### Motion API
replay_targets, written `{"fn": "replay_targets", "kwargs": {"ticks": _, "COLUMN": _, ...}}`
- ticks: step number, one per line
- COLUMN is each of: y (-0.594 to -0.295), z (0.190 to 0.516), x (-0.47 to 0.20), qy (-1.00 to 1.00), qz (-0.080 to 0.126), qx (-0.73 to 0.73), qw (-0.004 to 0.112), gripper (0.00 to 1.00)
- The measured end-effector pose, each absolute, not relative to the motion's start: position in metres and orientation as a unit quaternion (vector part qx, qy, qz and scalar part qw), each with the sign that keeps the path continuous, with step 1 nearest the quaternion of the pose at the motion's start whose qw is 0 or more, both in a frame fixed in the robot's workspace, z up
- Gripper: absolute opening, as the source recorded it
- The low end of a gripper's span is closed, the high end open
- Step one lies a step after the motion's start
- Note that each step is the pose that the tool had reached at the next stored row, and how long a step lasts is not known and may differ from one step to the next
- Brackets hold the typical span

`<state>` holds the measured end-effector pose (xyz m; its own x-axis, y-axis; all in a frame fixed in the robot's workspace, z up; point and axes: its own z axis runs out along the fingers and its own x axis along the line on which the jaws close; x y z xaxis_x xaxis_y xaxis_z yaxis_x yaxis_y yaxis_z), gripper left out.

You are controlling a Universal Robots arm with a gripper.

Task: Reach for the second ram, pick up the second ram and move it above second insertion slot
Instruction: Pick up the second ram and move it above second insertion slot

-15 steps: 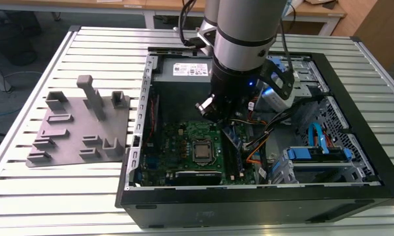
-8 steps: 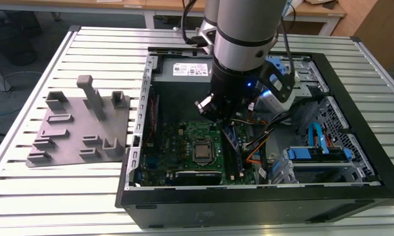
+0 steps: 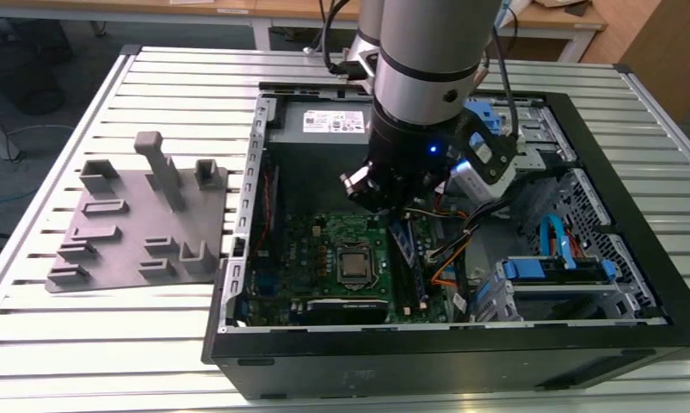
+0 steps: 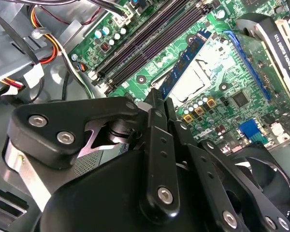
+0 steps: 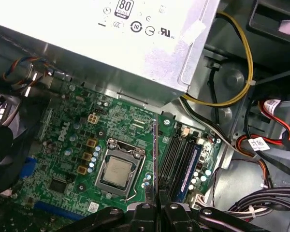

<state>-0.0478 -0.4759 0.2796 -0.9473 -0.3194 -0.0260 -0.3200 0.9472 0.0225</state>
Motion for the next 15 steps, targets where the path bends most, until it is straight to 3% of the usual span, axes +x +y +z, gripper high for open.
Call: {"fn": "replay_targets", "kwargs": {"ticks": 15, "y": -0.4759, "z": 0.2787, "x": -0.0478, "qy": 0.993, "qz": 0.013, "qx": -0.115, "qw": 0.012, "gripper": 0.14}}
